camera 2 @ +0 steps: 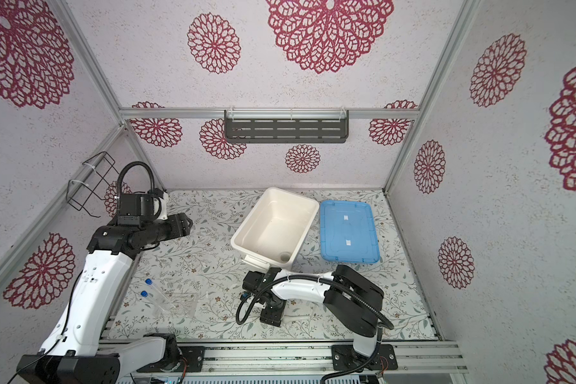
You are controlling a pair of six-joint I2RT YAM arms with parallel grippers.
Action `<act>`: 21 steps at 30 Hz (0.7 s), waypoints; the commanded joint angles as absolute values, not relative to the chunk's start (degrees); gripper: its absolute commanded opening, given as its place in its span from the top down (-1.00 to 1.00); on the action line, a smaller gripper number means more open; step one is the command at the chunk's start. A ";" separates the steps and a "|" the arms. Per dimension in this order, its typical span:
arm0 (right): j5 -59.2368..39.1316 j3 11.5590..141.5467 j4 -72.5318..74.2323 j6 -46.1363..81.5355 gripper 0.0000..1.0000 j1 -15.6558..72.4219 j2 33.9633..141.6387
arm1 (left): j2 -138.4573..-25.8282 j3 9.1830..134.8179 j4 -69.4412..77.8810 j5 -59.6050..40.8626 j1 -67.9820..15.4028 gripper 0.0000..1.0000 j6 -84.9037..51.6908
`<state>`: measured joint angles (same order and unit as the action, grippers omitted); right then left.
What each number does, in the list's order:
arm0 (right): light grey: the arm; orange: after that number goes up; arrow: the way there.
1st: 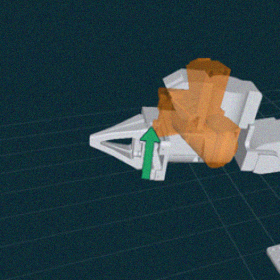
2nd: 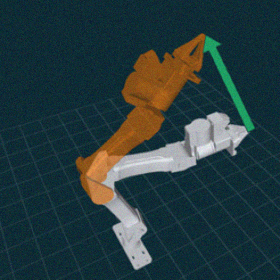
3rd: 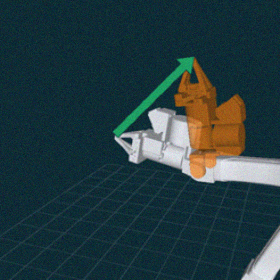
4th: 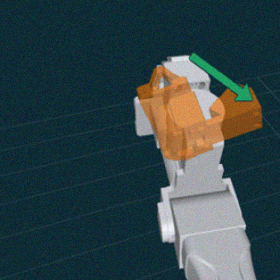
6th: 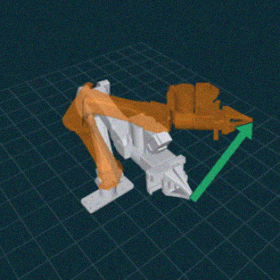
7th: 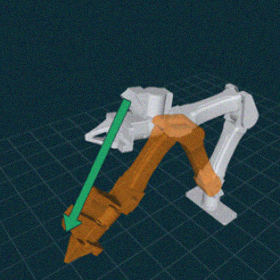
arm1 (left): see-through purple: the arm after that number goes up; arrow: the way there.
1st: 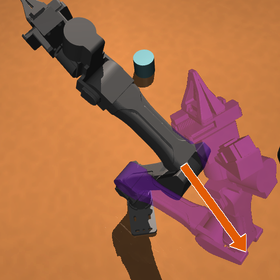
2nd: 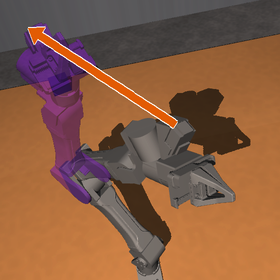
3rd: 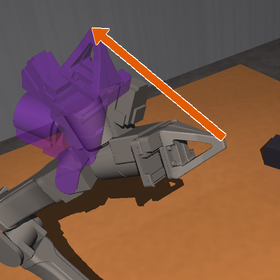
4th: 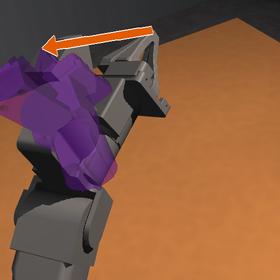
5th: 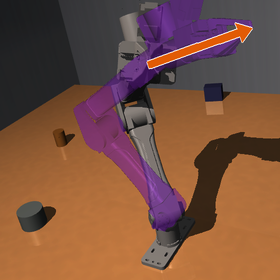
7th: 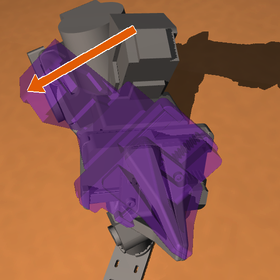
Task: Organize the chemistry lab equipment
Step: 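Lower the right gripper and close it on the white ball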
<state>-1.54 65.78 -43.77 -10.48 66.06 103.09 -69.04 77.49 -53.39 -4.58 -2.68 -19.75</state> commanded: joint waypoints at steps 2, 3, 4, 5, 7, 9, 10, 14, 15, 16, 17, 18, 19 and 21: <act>-1.05 67.92 -45.93 -9.17 -0.47 66.18 101.75 | -69.26 77.16 -52.80 -4.82 -2.05 -0.49 -19.43; -0.95 68.43 -46.33 -9.05 -0.47 66.18 101.59 | -69.26 77.21 -52.83 -4.79 -2.04 -0.49 -19.42; -0.90 68.87 -46.62 -8.95 -0.46 66.18 101.32 | -69.22 77.21 -52.87 -4.71 -2.07 -0.49 -19.33; -0.87 69.30 -46.90 -8.87 -0.46 66.18 101.09 | -69.23 77.26 -52.85 -4.71 -2.03 -0.49 -19.32; -0.76 70.33 -47.74 -8.63 -0.46 66.18 100.47 | -69.16 77.43 -52.97 -4.72 -2.02 -0.49 -19.28; -0.88 71.90 -49.19 -8.34 -0.46 66.18 99.99 | -69.13 77.56 -52.91 -4.71 -2.02 -0.49 -19.42; -1.09 73.00 -50.04 -8.13 -0.46 66.16 99.78 | -69.08 77.63 -52.94 -4.68 -2.03 -0.50 -19.40; -2.49 78.46 -53.37 -6.59 -0.46 66.09 98.60 | -69.10 78.06 -53.04 -4.72 -2.02 -0.49 -19.42; -2.44 80.33 -54.31 -6.09 -0.46 66.09 98.29 | -69.13 78.19 -53.16 -4.74 -2.04 -0.49 -19.42; -2.24 82.34 -55.22 -5.57 -0.46 65.94 98.09 | -69.07 78.31 -53.15 -4.71 -2.02 -0.49 -19.42; -2.47 83.76 -55.95 -5.24 -0.46 65.69 97.93 | -69.05 78.46 -53.11 -4.72 -2.02 -0.49 -19.42; -2.93 85.61 -56.65 -4.83 -0.46 65.21 97.75 | -69.02 78.54 -53.20 -4.68 -2.05 -0.49 -19.41; -3.48 87.35 -57.36 -4.51 -0.46 64.68 97.53 | -68.99 78.62 -53.25 -4.74 -2.02 -0.49 -19.47; -4.69 90.55 -58.11 -3.87 -0.45 63.73 97.47 | -69.07 78.88 -53.21 -4.77 -2.02 -0.49 -19.51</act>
